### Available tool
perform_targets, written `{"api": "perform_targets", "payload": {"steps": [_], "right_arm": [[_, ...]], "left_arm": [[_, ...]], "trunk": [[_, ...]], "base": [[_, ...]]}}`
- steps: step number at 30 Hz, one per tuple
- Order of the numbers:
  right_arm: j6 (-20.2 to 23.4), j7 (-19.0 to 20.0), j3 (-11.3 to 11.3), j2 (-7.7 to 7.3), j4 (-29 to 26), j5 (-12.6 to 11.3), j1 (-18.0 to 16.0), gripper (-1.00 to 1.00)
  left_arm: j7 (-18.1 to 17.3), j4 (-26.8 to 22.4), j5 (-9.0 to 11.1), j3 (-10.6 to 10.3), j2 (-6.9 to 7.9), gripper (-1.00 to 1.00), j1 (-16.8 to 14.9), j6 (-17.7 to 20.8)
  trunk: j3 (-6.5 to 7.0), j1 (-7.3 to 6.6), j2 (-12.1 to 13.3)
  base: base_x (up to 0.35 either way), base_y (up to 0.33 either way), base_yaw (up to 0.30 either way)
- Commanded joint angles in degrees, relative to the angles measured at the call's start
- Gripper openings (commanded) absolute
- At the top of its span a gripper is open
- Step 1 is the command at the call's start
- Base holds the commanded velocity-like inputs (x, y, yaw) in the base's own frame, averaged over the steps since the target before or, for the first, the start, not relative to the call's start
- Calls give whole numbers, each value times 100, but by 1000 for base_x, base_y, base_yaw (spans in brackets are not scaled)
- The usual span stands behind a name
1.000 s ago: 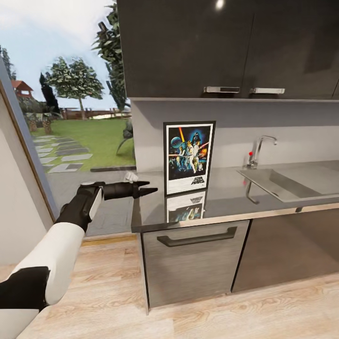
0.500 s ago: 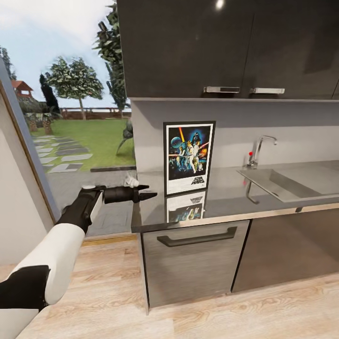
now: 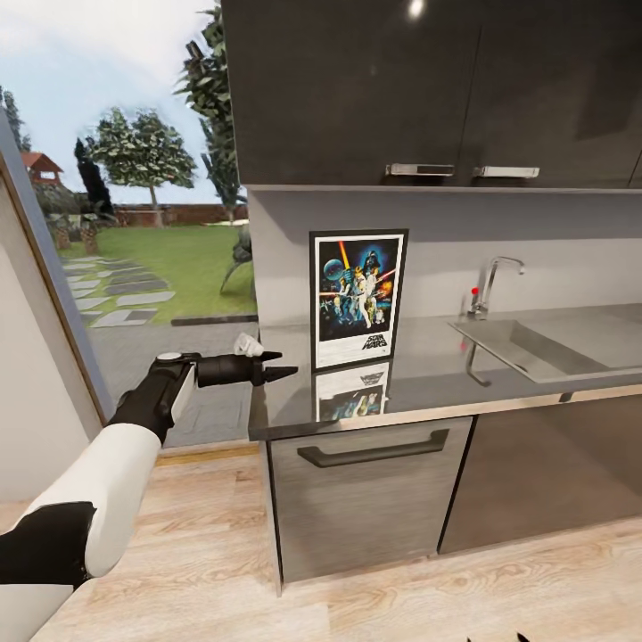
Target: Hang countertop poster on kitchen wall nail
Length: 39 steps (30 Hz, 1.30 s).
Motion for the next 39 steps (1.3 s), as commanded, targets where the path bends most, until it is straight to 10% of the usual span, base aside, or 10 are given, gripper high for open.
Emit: {"api": "perform_targets", "payload": {"steps": [1, 10, 39], "right_arm": [[-76, 49, -31, 4, -56, -20, 48, 100], [-323, -149, -30, 152, -1712, -373, 978, 100], [-342, -214, -160, 351, -1792, -399, 1280, 100]], "left_arm": [[-42, -7, -49, 33, -7, 100, -4, 60], [-42, -11, -50, 34, -11, 100, -4, 55], [-33, -39, -52, 36, -11, 100, -4, 58]], "trunk": [[-6, 0, -3], [-6, 0, -3], [-6, 0, -3]], "base": [[0, 0, 0], [0, 0, 0], [146, 0, 0]]}}
